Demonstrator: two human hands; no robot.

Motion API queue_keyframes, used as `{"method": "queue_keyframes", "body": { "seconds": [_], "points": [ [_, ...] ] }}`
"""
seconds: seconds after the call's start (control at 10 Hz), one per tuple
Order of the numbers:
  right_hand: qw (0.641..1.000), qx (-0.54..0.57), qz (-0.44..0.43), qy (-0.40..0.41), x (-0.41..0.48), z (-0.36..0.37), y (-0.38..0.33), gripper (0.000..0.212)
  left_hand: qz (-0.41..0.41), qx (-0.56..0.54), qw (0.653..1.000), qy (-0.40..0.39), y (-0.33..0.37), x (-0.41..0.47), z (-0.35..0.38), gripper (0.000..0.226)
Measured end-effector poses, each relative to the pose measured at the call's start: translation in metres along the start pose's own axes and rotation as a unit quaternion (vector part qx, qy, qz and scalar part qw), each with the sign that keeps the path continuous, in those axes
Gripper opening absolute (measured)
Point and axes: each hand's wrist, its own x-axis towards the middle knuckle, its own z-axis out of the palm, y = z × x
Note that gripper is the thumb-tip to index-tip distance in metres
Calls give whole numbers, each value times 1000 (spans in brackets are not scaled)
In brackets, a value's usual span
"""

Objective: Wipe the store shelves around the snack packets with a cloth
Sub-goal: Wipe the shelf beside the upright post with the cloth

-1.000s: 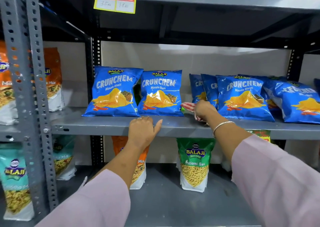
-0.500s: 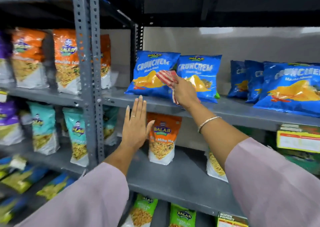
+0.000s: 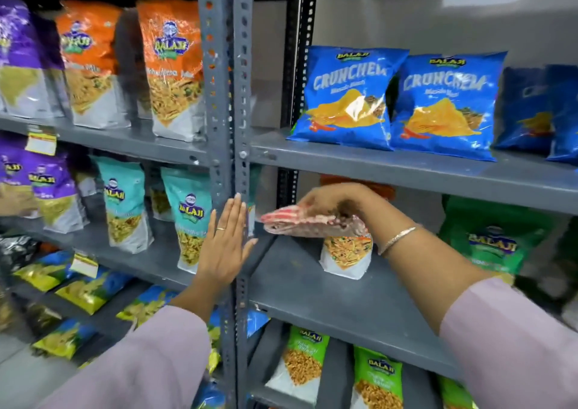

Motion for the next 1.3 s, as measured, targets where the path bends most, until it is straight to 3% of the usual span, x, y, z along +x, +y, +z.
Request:
{"method": "queue_keyframes", "body": {
  "seconds": [0.1, 0.3, 0.4, 0.5, 0.6, 0.7, 0.8, 0.9, 1.0, 1.1, 1.2, 1.3],
  "points": [
    [995, -15, 99, 20, 40, 39, 1, 25, 32, -22, 999, 33, -18, 15, 26, 76],
    [963, 94, 200, 156, 87, 108, 16, 57, 73, -107, 986, 109, -21, 31, 59, 82],
    [940, 193, 233, 161, 106, 131, 14, 54, 70, -130, 980, 131, -15, 32, 68, 84],
    [949, 148, 214, 177, 129, 157, 22, 66, 77, -139, 975, 154, -16, 35, 75, 86],
    [933, 155, 266, 188, 161, 191, 48, 45, 85, -133, 973, 166, -16, 35, 79, 89],
    [926, 123, 306, 185, 193, 223, 68, 52, 89, -134, 972, 170, -17, 34, 82, 90],
    [915, 160, 321, 186, 210, 230, 69, 70, 90, -131, 973, 170, -16, 37, 85, 89],
    [901, 213, 304, 223, 234, 223, 77, 74, 96, -128, 971, 176, -18, 36, 84, 80],
    [953, 179, 174, 170, 247, 208, 67, 58, 99, -127, 971, 175, -17, 36, 86, 67],
    [929, 311, 80, 182, 236, 199, 33, 41, 97, -122, 973, 171, -18, 37, 86, 68],
    [978, 154, 35, 139, 237, 215, 67, 41, 90, -120, 974, 170, -17, 35, 85, 70],
    [968, 251, 10, 27, 218, 216, 75, 41, 75, -119, 977, 160, -15, 35, 81, 85]
  ]
}}
